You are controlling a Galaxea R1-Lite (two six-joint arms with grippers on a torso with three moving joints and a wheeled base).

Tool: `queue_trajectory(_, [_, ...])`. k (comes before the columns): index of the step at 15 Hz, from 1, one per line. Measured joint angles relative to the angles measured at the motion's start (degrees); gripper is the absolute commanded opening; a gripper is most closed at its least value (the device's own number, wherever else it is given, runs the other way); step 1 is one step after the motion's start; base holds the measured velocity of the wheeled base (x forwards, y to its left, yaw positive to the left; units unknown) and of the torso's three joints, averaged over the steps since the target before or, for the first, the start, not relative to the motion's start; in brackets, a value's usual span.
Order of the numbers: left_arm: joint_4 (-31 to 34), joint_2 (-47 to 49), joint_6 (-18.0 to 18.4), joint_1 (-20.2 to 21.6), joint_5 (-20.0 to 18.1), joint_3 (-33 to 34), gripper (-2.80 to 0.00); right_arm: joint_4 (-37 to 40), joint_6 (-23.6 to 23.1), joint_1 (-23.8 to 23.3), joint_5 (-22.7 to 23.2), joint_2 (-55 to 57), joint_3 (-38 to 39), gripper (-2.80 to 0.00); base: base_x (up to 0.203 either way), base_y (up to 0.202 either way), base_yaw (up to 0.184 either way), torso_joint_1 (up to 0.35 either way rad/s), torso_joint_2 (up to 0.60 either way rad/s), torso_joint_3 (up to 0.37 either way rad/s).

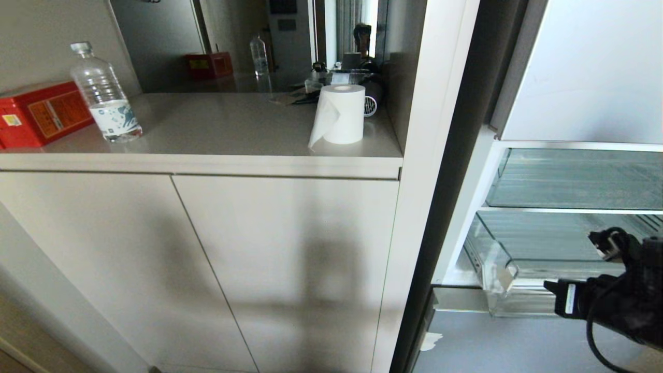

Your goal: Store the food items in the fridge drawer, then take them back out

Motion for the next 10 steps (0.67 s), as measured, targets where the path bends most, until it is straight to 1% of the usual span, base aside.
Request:
queue_trajectory(4, [0.0,0.0,0.0,0.0,0.0,0.0,-2.80,-16.4,7.4,0.4,-0.5,13.9,-6.3,-2.80,0.000,0.000,0.000,0.000,0.00,0.000])
queue_trajectory(5, [0.0,0.0,0.0,0.0,0.0,0.0,-2.80,-19.4,9.5,0.5,-0.8,16.1,-7.1,-2.80,0.000,0.000,0.000,0.000,0.00,0.000])
queue_trajectory(7, [0.0,0.0,0.0,0.0,0.0,0.0,-2.80,-20.5,10.1,0.6,-0.9,17.1,-5.3,-2.80,0.000,0.000,0.000,0.000,0.00,0.000])
queue_trajectory(10, [0.0,0.0,0.0,0.0,0.0,0.0,-2.80,-20.5,10.2,0.6,-0.8,12.1,0.5,-2.80,0.000,0.000,0.000,0.000,0.00,0.000])
